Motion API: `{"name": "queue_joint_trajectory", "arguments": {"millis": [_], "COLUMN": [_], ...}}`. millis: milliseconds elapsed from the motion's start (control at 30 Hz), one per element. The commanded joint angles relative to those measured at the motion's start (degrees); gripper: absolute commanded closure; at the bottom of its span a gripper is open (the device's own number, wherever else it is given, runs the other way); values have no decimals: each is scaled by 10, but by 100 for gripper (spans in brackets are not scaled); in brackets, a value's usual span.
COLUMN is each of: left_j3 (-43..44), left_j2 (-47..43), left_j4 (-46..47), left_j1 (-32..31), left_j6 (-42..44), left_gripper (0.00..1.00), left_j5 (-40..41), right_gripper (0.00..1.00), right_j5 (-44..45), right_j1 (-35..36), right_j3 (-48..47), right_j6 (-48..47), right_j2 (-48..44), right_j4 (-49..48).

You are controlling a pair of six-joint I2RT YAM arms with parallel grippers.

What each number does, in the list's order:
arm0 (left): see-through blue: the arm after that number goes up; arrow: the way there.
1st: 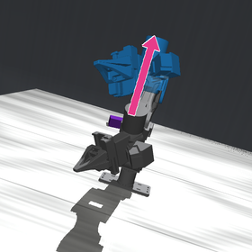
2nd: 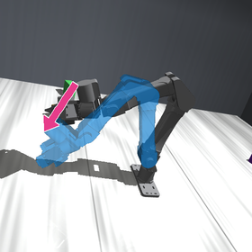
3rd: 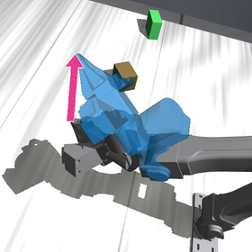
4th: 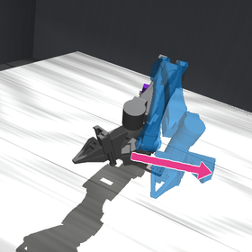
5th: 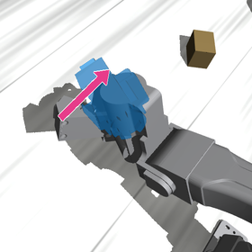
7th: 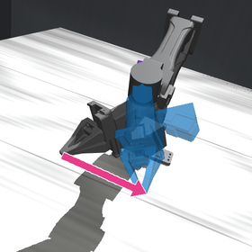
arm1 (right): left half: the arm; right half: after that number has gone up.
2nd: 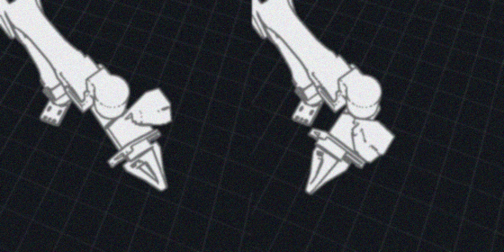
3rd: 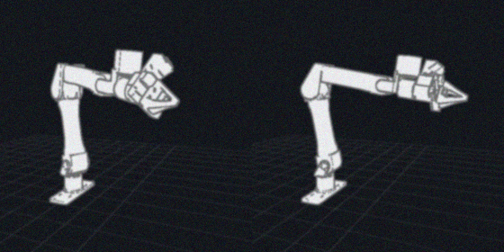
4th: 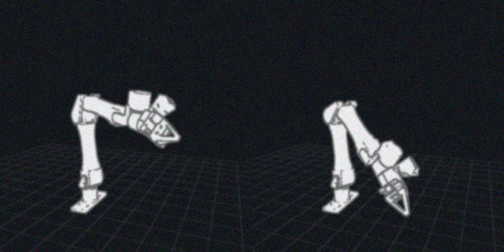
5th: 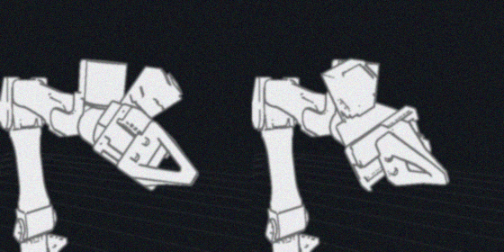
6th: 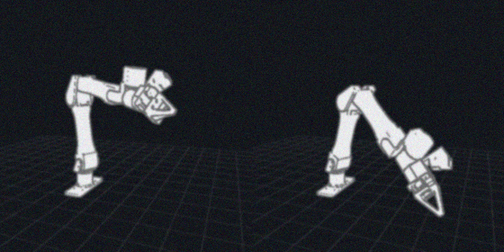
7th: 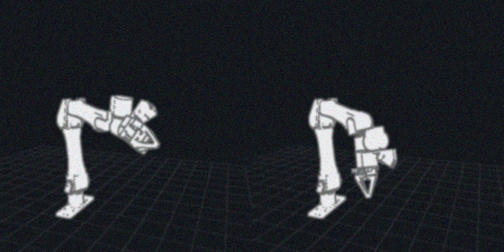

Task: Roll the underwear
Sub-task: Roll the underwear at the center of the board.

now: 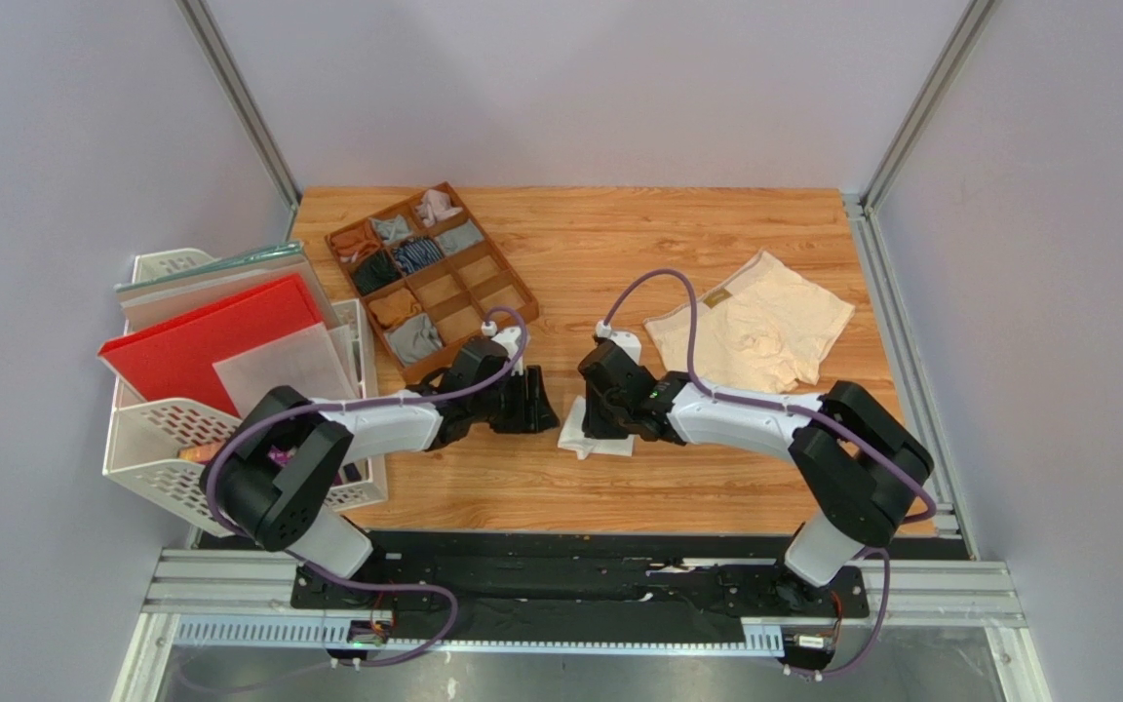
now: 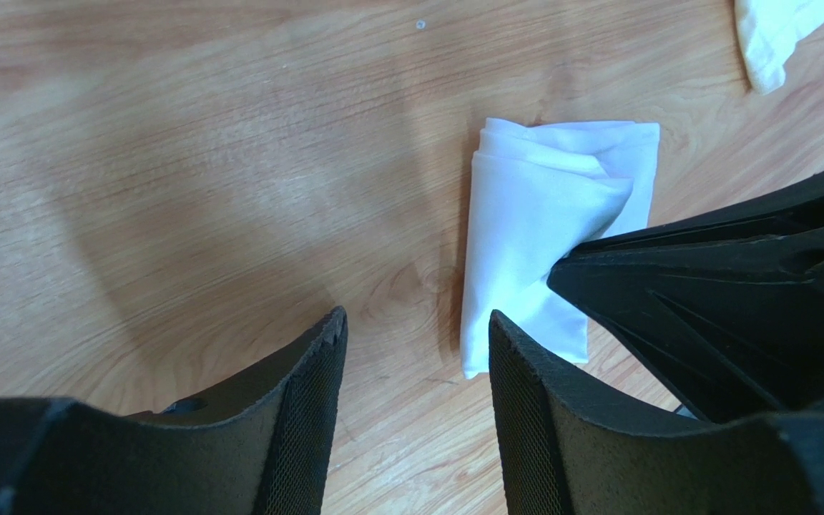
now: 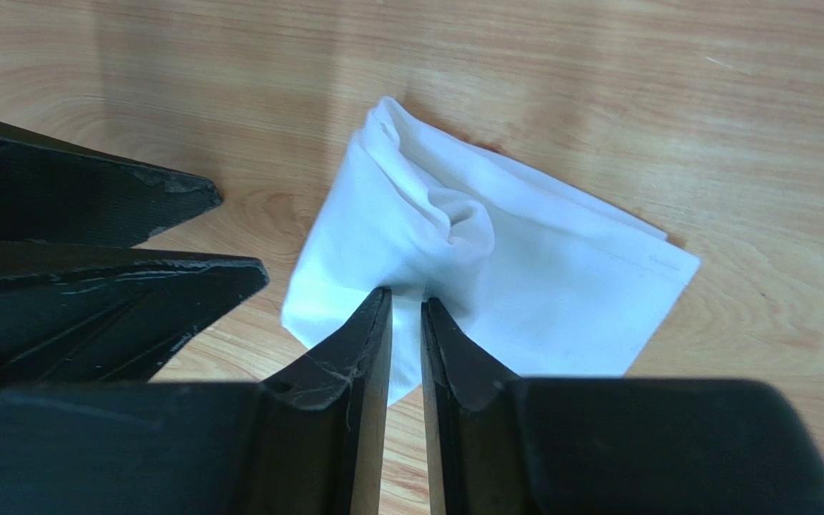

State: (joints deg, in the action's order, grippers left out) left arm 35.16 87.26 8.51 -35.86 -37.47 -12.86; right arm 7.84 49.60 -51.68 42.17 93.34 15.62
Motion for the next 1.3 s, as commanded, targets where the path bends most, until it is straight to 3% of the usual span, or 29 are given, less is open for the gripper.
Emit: {"name": "queue_joint_trajectory", "arguments": {"millis": [0, 333, 600, 700, 800, 833, 900, 1267], "left_j3": [-5, -2, 4, 9, 10, 11, 20, 120], "left_j2": [14, 78, 95, 102, 103, 104, 103, 84], "left_j4": [54, 137, 142, 137, 134, 127, 113, -82], "left_j1": [-3, -26, -42, -47, -48, -48, -48, -48], "left_j6": [-15, -47, -51, -49, -50, -51, -44, 60], "left_gripper": [43, 48, 53, 59, 78, 91, 100, 100], "left_j5": [-29, -76, -86, -88, -81, -75, -68, 1], "right_gripper": [80, 80, 80, 79, 79, 79, 79, 77], "right_j5": [20, 3, -23, -27, -19, -16, -13, 39], "right_j1": [-7, -22, -28, -28, -28, -29, -28, -53], "right_j3": [13, 42, 61, 59, 56, 52, 48, 102], "right_j6": [5, -3, -15, -22, -32, -34, -35, -13], "right_j2": [-24, -21, -25, -31, -36, -38, -47, -95], "right_j4": [-11, -59, -119, -127, -126, -122, -102, -42]}}
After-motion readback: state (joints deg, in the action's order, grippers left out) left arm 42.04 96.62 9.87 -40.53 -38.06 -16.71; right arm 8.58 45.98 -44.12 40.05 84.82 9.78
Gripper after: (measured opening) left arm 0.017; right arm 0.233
